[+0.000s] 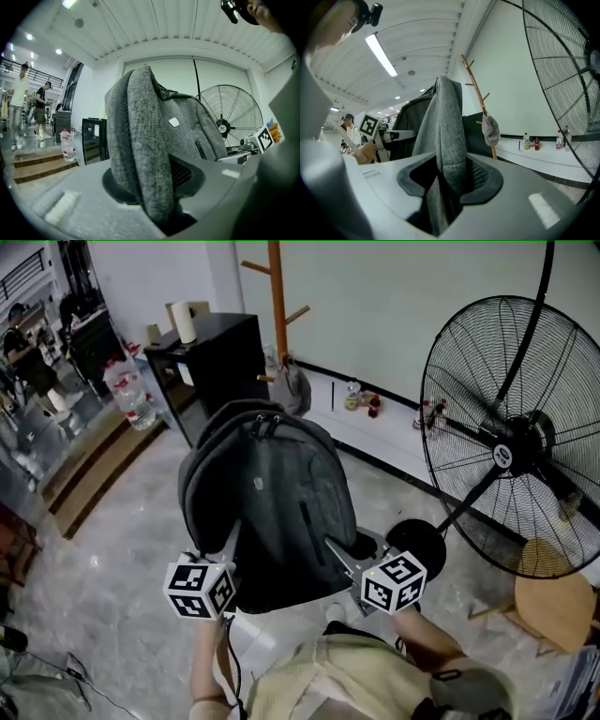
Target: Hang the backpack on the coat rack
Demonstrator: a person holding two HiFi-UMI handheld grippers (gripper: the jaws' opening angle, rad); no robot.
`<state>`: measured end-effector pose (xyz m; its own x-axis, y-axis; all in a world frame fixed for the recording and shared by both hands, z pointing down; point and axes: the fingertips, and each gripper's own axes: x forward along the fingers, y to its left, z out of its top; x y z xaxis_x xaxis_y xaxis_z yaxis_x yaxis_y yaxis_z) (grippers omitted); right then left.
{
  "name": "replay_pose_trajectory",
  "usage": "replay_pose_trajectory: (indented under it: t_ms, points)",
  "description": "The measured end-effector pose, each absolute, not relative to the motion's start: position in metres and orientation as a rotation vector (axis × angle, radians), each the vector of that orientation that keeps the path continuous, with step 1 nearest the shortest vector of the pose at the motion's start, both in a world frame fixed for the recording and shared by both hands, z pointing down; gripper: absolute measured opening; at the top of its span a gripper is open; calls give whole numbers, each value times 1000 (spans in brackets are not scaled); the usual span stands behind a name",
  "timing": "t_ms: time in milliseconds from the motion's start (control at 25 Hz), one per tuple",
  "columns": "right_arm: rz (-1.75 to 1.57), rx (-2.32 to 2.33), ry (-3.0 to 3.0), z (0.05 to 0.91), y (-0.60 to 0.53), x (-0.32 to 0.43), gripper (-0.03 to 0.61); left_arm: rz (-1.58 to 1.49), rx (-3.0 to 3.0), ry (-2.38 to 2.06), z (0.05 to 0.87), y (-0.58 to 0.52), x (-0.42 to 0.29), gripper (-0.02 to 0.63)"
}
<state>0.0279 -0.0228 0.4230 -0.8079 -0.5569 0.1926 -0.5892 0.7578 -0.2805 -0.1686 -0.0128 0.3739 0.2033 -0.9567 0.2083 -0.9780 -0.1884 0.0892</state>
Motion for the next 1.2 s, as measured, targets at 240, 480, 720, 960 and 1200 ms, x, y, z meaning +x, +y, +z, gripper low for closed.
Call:
replay_pose_trajectory:
  t_ms: [240,480,720,960,1200]
  points:
    - [492,943,-2882,416,-91,40,155,168,2289,-1882,363,-77,-155,133]
    - [527,938,-2895,418,-144,49,155,208,2279,-1895,361,-131,-145,133]
    - [550,953,-2880,425,-177,61,155,226,2254,-1883,370,-162,-132,133]
    - [576,988,-2864,432,-210,59,155,254,2254,-1857,377,-199,-135,133]
    - [577,1068,-2821,442,-236,56,155,250,2289,-1792,390,-235,-139,133]
